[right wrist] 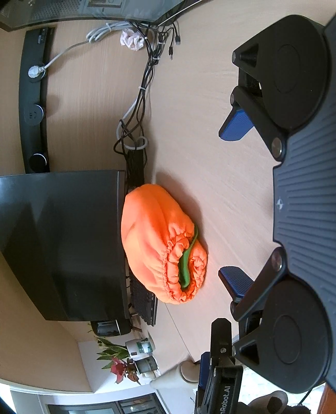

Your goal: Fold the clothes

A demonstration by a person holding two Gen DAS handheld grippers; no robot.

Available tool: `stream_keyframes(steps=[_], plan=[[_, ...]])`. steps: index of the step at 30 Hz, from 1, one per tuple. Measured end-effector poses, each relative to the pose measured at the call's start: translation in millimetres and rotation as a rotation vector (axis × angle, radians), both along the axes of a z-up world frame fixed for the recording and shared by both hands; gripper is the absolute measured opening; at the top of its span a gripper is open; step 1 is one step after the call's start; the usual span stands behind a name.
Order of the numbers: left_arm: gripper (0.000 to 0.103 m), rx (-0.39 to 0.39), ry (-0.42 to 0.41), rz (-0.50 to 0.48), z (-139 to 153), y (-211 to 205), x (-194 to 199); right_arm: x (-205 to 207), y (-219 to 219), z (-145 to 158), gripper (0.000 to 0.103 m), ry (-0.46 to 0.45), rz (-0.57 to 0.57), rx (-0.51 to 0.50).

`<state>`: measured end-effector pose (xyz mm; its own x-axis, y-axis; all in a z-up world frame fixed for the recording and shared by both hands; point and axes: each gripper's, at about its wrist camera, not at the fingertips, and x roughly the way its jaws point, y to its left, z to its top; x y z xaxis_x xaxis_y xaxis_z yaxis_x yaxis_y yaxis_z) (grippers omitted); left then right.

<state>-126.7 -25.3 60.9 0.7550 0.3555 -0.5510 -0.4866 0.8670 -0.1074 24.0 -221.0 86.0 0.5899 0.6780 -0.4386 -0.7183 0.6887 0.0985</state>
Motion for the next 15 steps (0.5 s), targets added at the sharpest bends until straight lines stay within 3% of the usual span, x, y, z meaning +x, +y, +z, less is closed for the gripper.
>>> stream_keyframes(steps=[15], plan=[[0.103,0.003,0.008,0.005,-0.1,-2.5,-7.0,-1.3,5.6,-0.4,0.103,-0.001,0.037,0.001]])
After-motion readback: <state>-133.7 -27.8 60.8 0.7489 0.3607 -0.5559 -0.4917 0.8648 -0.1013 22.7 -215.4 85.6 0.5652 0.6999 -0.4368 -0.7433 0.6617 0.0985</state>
